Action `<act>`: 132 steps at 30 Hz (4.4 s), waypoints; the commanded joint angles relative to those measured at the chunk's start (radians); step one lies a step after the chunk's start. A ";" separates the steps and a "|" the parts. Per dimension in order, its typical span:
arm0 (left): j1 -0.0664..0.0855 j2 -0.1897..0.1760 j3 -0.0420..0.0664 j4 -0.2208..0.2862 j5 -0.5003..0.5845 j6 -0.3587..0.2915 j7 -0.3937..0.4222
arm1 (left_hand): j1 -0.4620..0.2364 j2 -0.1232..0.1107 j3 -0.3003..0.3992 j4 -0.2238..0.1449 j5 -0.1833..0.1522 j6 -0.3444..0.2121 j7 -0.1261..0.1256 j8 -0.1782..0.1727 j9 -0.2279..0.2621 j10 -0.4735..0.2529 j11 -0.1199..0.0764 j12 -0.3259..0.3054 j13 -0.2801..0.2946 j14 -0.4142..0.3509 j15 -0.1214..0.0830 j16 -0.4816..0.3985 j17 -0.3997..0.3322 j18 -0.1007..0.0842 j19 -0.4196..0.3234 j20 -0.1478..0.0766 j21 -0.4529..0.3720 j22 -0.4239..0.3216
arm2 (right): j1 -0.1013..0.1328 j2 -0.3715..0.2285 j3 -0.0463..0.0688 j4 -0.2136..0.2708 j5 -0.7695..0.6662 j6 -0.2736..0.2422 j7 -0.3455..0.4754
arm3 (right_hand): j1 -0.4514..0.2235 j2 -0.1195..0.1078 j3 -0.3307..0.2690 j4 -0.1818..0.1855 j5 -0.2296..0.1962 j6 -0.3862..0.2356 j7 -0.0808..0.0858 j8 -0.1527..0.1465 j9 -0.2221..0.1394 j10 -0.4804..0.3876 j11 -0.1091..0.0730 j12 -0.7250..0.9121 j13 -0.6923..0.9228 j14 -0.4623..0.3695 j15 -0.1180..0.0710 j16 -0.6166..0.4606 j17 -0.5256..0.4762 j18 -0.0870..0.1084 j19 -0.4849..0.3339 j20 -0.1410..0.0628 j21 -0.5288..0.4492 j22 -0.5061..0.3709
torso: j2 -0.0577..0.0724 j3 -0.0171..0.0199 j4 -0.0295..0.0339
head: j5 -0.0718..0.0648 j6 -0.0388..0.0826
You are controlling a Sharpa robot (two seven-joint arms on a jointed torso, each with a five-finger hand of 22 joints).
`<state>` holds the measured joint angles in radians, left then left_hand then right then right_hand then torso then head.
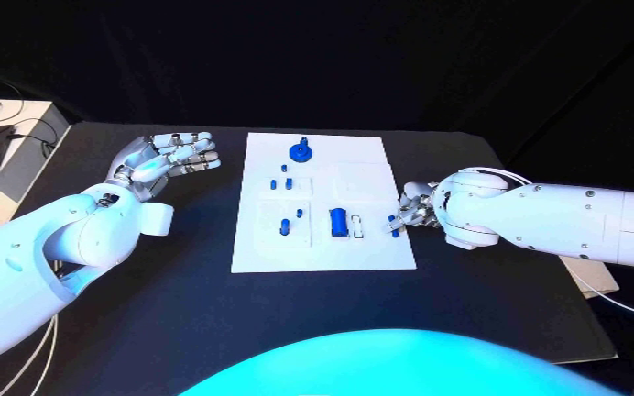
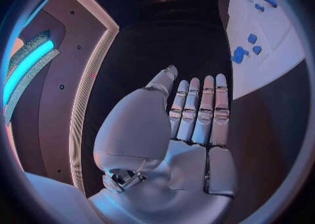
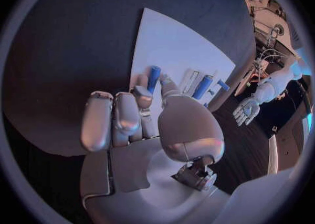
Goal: Assemble the parts on the task board
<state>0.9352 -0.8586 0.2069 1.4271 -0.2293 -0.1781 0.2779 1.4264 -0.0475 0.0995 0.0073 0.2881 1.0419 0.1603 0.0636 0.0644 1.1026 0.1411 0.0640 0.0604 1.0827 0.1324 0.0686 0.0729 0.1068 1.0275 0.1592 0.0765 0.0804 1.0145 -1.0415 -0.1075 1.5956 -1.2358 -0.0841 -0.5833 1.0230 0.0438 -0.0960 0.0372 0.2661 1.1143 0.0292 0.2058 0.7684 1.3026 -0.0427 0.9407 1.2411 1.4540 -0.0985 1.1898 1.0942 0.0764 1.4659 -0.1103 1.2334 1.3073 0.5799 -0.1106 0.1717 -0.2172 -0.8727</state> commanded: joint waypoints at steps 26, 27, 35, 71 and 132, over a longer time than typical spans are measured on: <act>-0.001 -0.001 0.001 0.003 0.005 0.018 -0.005 | 0.009 0.001 -0.001 0.005 0.003 -0.003 0.009 -0.001 -0.001 0.000 0.002 -0.001 -0.001 0.001 0.001 0.002 0.000 -0.011 0.005 0.003 0.002 -0.002 | -0.018 0.021 -0.003 -0.020 0.098 -0.026 0.123 | 0.039 0.009 0.591 -0.273 0.135 -0.032 0.029 -0.048 -0.011 -0.020 0.010 -0.026 -0.018 -0.001 0.006 -0.016 -0.001 -0.014 0.077 0.005 -0.018 0.176 | 0.000 0.0004 -0.0003 | 0.007 0.000; -0.001 -0.001 0.001 0.003 0.005 0.018 -0.005 | 0.009 0.001 -0.001 0.005 0.003 -0.003 0.009 -0.001 -0.001 0.000 0.002 -0.001 -0.001 0.001 0.001 0.002 0.000 -0.011 0.005 0.003 0.002 -0.002 | -0.018 0.019 -0.003 -0.018 0.118 -0.038 0.127 | 0.040 0.010 0.593 -0.276 0.138 -0.032 0.029 -0.048 -0.010 -0.021 0.010 -0.029 -0.020 -0.001 0.006 -0.016 -0.001 -0.014 0.077 0.005 -0.018 0.176 | -0.001 0.0004 -0.0002 | 0.007 0.000; -0.001 0.000 0.001 0.002 0.005 0.018 -0.006 | 0.009 0.001 -0.001 0.005 0.003 -0.003 0.009 -0.001 -0.001 0.000 0.002 -0.001 -0.001 0.001 0.001 0.002 0.000 -0.011 0.005 0.003 0.002 -0.002 | -0.002 0.002 -0.001 0.019 0.227 -0.099 0.150 | 0.037 0.014 0.600 -0.288 0.147 -0.029 0.029 -0.047 -0.007 -0.019 0.009 -0.030 -0.022 0.000 0.006 -0.016 0.000 -0.014 0.077 0.005 -0.017 0.176 | 0.000 0.0005 -0.0009 | 0.008 0.000; -0.001 -0.003 0.001 0.005 0.005 0.022 -0.012 | 0.009 0.002 -0.002 0.005 0.003 -0.004 0.010 0.000 -0.001 -0.001 0.002 -0.001 -0.001 0.000 0.001 0.002 0.000 -0.011 0.004 0.003 0.002 -0.002 | 0.025 0.060 -0.008 0.037 0.253 -0.084 0.107 | 0.041 0.013 0.510 -0.266 0.146 -0.030 0.018 -0.042 0.002 -0.017 0.005 -0.027 -0.022 0.000 0.004 -0.020 -0.002 -0.015 0.077 0.003 -0.021 0.175 | 0.000 0.0011 -0.0004 | 0.014 0.000; -0.001 -0.010 0.001 0.008 0.005 0.021 -0.014 | 0.007 0.003 -0.005 0.007 0.003 -0.003 0.010 0.000 -0.001 -0.001 0.002 -0.001 -0.001 -0.001 0.001 0.002 0.000 -0.011 0.004 0.004 0.002 -0.002 | 0.014 0.078 -0.008 0.016 0.247 -0.104 0.115 | 0.055 0.021 0.082 -0.067 -0.013 0.015 0.011 -0.069 -0.074 -0.017 0.008 -0.015 -0.021 0.002 0.005 -0.020 0.000 -0.015 0.078 0.003 -0.021 0.176 | 0.000 0.0004 -0.0001 | 0.016 0.000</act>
<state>0.9347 -0.8691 0.2069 1.4323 -0.2281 -0.1727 0.2590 1.4264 -0.0475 0.0967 0.0099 0.2881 1.0383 0.1639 0.0636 0.0644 1.1026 0.1411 0.0640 0.0604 1.0827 0.1324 0.0685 0.0729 0.1067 1.0274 0.1592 0.0765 0.0799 1.0299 -0.9644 -0.1154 1.6100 -0.9815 -0.1871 -0.4740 1.0898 0.0632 -0.0114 -0.0319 0.2595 1.1275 0.0372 0.1393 0.6948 1.2864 -0.0377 0.9214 1.2194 1.4540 -0.0984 1.1725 1.0926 0.0692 1.4658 -0.1103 1.2100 1.3076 0.5799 -0.1105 0.1716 -0.2002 -0.8727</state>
